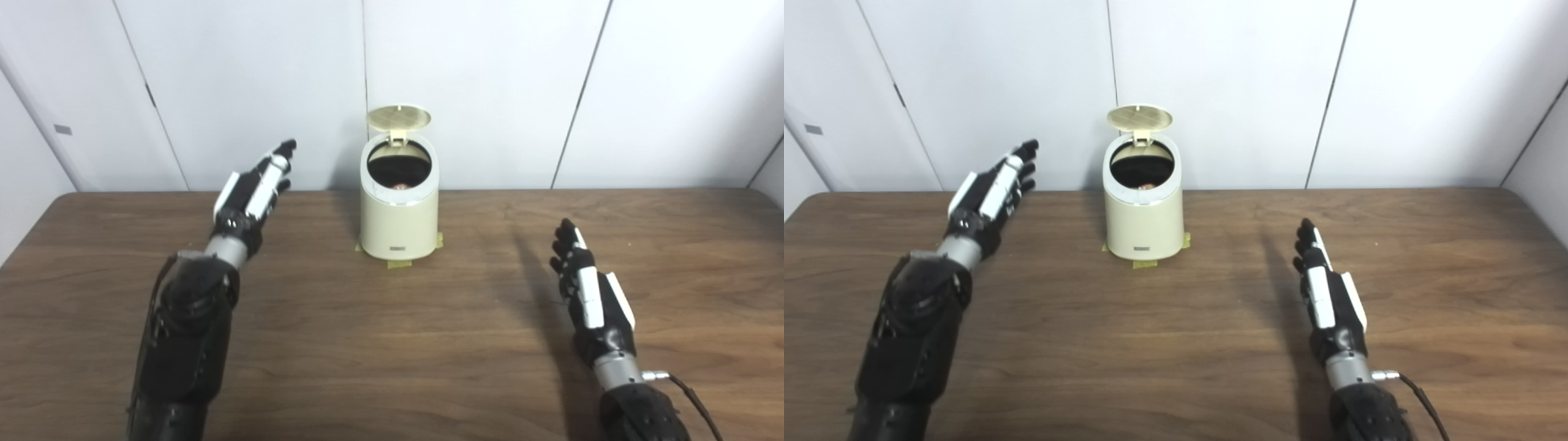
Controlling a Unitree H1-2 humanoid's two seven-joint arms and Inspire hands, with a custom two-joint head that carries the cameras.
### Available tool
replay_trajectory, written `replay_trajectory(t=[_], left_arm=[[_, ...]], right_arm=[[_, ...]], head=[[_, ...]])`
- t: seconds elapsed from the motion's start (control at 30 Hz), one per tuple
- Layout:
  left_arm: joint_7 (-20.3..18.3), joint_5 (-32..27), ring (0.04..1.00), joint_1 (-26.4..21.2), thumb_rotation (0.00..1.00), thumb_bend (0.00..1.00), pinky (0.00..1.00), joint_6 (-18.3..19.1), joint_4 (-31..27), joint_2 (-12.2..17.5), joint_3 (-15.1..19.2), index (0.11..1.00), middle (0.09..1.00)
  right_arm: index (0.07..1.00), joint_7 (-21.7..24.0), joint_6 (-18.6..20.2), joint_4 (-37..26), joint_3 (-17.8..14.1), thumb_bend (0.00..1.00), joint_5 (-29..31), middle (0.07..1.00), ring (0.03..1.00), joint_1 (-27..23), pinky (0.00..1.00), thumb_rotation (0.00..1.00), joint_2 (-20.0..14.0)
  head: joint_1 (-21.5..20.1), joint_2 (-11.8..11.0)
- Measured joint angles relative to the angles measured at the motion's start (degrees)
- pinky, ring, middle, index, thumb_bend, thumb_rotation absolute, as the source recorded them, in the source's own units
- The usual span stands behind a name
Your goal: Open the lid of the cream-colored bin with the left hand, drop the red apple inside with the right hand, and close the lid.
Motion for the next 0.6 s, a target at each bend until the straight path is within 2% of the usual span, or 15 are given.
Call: replay_trajectory(t=[0.2, 0.3, 0.6], left_arm=[[-0.2, -0.6, 0.964, -5.9, 0.72, 0.45, 0.97, 1.0, 3.0, -0.9, 0.3, 0.898, 0.949], [-1.1, -0.7, 0.959, -7.8, 0.75, 0.45, 0.98, 1.7, 4.2, -1.5, -0.2, 0.906, 0.940], [-1.9, -0.1, 0.931, -10.9, 0.73, 0.47, 0.94, 1.5, 7.8, -2.7, -1.2, 0.891, 0.918]], right_arm=[[1.000, -1.2, -0.9, 0.1, 0.6, 0.65, -0.1, 1.000, 1.000, 1.1, 1.00, 1.00, 0.5], [1.000, -1.2, -0.9, 0.1, 0.7, 0.66, 0.0, 1.000, 1.000, 1.0, 1.00, 1.00, 0.4], [1.000, -1.3, -0.7, 0.8, 1.7, 0.65, -0.7, 0.999, 1.000, 0.9, 1.00, 1.00, -0.3]], head=[[0.4, -1.6], [0.6, -1.9], [0.9, -2.3]])
